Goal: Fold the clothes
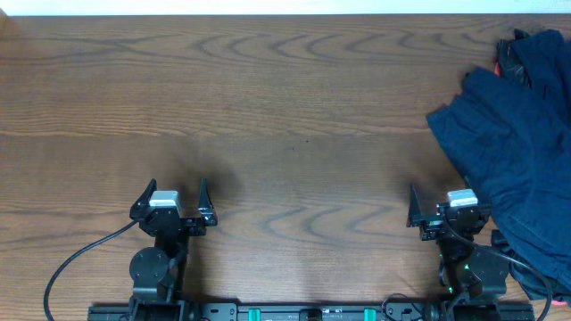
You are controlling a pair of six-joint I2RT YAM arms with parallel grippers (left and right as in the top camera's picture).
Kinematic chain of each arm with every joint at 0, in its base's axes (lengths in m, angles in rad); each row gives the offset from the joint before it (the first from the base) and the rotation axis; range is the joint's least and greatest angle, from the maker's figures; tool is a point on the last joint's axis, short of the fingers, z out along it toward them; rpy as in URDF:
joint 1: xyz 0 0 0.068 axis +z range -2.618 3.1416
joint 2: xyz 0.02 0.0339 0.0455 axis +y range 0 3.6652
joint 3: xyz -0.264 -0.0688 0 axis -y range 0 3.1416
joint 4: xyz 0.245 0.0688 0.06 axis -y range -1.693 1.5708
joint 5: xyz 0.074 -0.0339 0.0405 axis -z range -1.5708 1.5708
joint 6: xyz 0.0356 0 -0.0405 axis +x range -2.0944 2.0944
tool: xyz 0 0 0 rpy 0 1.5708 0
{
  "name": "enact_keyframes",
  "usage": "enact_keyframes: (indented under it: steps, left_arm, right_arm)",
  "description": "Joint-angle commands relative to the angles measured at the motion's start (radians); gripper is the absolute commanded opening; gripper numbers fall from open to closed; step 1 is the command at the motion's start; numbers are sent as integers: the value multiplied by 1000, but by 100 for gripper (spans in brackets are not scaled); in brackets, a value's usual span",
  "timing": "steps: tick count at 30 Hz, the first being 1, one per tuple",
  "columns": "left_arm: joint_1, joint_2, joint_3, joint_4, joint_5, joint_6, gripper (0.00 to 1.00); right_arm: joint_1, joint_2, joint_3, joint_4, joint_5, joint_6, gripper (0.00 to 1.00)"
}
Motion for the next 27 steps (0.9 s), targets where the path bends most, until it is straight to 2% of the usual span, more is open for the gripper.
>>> enact_keyframes:
  steps: [1, 12, 15, 20, 27]
  left_arm:
    - [-2, -5, -16, -37, -24, -5, 98]
    - [-2, -5, -16, -12, -27, 3, 98]
    - [-2, -5, -16, -13, -24, -1, 98]
    - [-2, -5, -16, -23, -22, -104, 98]
    - [-2, 40, 67, -149, 0, -118, 98]
  right_arm:
    - [11, -6, -3, 10, -4, -11, 99]
    - [11, -6, -3, 0, -13, -4, 99]
    - [11, -6, -3, 0, -11, 76, 99]
    - [11, 12, -2, -2, -5, 146, 99]
    - [9, 108, 48, -26, 31, 192, 99]
